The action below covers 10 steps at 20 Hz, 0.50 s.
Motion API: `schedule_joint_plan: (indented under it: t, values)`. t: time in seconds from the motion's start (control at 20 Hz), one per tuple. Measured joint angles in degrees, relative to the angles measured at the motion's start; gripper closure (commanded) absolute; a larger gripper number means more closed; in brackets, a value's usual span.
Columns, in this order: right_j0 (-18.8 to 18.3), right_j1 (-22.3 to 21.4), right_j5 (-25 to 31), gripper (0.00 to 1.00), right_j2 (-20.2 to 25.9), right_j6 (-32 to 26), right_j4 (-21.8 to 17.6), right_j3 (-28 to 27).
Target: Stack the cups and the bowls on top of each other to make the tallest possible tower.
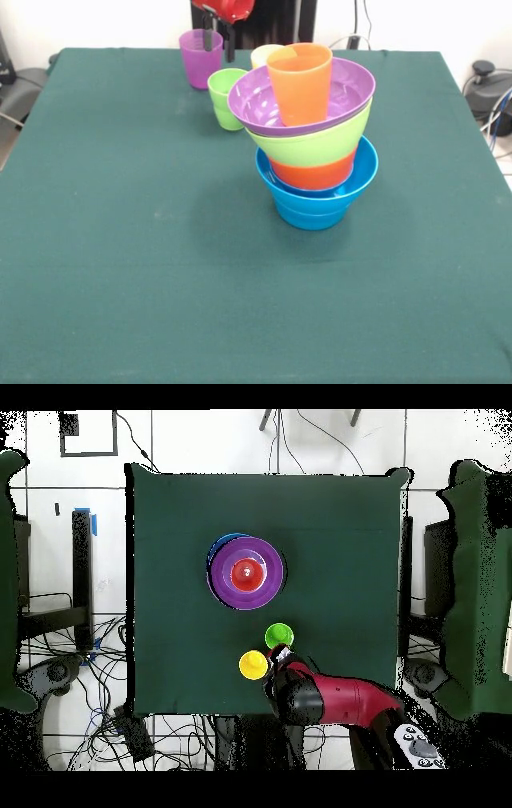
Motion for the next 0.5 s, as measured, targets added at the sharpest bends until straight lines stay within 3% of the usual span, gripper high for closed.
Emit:
schedule_joint_plan:
  t: [0.5]
  values:
    - [0.0,5.4,-2.5,0.0,-4.4,0.0,-2.9,0.0]
